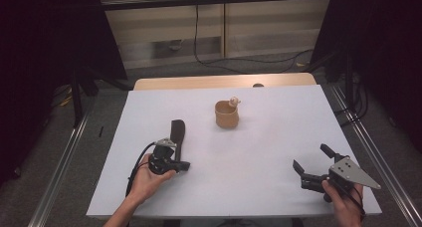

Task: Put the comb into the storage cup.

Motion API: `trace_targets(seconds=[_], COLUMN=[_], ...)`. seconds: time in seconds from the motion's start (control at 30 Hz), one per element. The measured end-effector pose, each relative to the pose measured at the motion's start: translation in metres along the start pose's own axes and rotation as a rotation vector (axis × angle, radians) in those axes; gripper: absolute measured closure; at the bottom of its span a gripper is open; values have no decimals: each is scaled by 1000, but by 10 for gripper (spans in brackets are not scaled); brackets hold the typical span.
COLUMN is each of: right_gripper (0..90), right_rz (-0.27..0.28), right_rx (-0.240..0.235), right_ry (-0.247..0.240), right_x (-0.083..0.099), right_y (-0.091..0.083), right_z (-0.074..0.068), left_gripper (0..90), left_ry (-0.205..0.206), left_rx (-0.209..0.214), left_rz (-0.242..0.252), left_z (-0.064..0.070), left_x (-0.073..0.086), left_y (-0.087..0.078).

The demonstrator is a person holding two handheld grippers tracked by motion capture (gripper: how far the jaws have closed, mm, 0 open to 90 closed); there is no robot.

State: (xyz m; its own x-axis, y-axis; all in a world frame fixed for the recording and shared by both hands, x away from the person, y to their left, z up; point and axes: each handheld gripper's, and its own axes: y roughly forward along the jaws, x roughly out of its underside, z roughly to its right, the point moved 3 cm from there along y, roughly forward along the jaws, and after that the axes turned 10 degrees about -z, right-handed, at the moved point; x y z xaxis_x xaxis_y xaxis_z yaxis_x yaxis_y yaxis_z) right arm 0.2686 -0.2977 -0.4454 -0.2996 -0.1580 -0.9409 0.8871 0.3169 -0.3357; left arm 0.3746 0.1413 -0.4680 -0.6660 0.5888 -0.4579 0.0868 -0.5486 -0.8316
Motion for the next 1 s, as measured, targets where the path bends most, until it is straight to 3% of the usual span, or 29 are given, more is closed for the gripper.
trace_targets(seconds=[1.0], right_gripper=[0], right_rz=[0], right_rx=[0], right_ry=[-4], right_x=[0], right_y=[1], right_z=[-1], left_gripper=[900], left_ry=[-31], left_rx=[3], left_rz=[-28], left_z=[-5], left_x=[12], left_y=[-12])
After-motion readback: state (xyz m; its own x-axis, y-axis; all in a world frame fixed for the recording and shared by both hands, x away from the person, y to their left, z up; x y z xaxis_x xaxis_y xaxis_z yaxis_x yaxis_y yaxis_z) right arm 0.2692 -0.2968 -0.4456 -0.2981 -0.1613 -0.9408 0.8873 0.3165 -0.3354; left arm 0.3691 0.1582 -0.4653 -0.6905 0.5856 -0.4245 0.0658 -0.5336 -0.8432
